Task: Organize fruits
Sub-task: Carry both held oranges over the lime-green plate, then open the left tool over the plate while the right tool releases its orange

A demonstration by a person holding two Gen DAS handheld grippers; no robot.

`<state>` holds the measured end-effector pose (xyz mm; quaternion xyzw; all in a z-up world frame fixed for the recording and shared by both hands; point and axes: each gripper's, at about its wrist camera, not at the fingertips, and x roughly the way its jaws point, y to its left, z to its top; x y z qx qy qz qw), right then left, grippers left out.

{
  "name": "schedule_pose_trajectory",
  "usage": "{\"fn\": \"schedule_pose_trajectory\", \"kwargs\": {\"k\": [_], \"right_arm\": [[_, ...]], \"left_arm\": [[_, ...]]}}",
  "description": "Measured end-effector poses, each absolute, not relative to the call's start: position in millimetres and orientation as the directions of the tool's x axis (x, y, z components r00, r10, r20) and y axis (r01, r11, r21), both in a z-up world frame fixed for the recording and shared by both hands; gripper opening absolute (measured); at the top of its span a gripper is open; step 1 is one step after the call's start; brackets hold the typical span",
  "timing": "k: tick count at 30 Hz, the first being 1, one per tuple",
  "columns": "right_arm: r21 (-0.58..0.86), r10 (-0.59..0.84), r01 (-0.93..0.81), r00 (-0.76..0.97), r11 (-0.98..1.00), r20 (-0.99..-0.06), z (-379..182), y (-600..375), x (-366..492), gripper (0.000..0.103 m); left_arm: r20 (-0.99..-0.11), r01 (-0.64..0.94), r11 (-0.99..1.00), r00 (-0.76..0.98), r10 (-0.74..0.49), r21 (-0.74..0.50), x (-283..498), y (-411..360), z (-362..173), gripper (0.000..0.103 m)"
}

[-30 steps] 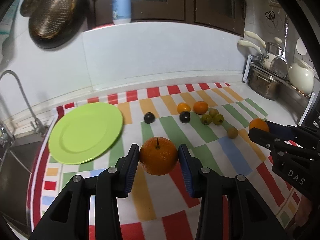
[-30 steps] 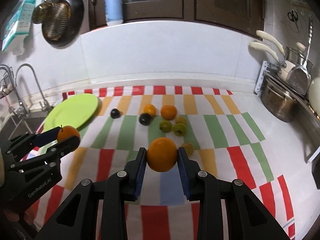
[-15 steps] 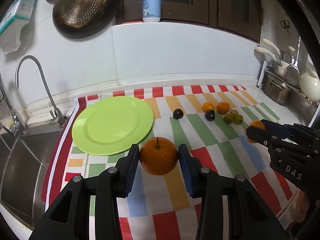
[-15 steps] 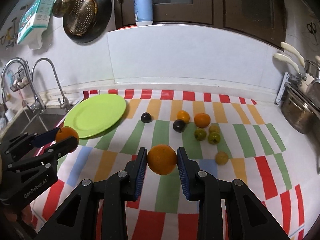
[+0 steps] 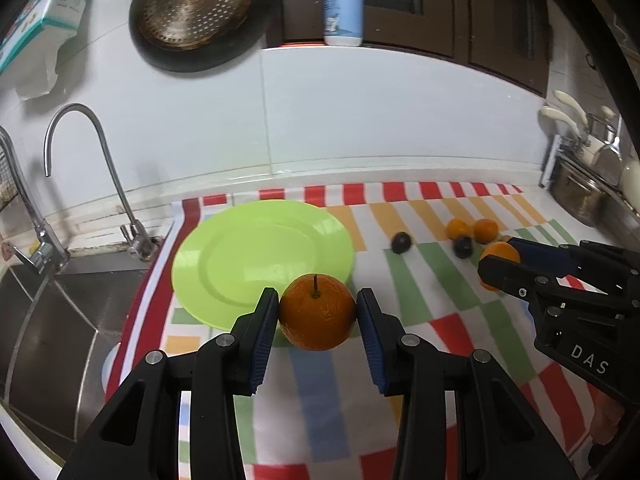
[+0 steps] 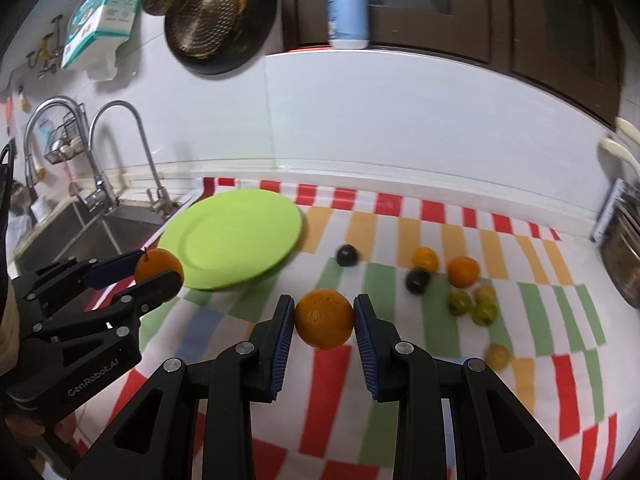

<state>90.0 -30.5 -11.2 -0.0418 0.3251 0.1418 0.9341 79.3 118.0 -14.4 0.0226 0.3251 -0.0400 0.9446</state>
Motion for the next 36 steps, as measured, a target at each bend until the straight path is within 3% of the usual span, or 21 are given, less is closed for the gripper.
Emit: {"fn": "schedule_pose_trajectory", "kwargs": {"k": [15, 31, 33, 34, 36], "right_arm": [[0.043, 0.365, -0.434, 0.696, 0.9, -0.619, -26.6, 31.9, 157.9, 0.032], [0.062, 0.393, -0.478, 0.635, 0.876, -0.665, -59.4, 61.2, 208.6, 0.032], [0.071, 0.395, -0.472, 0.635, 0.879, -0.663, -59.9, 60.9, 211.8, 0.033], [0.073, 0.396, -0.47, 0.638, 0.88, -0.661, -59.3, 60.5, 212.5, 0.038], [0.068, 0.39, -0.462, 0.652, 0.884, -0.65, -56.0, 58.5, 210.5, 0.042]], "left_arm": [[-0.626, 0.036, 0.997, 0.78, 0.014, 0.068, 126.8, 161.4, -39.3, 0.04], [-0.673, 0.027, 0.998, 0.74, 0.016, 0.054, 159.7, 181.2, -65.2, 0.04], [-0.682, 0.022, 0.999, 0.731, 0.01, 0.038, 160.9, 183.3, -66.4, 0.04], [-0.683, 0.016, 0.999, 0.73, 0.011, 0.034, 160.9, 184.2, -66.5, 0.041], [-0.675, 0.004, 0.999, 0.737, 0.02, 0.033, 157.4, 185.3, -63.8, 0.048]]}}
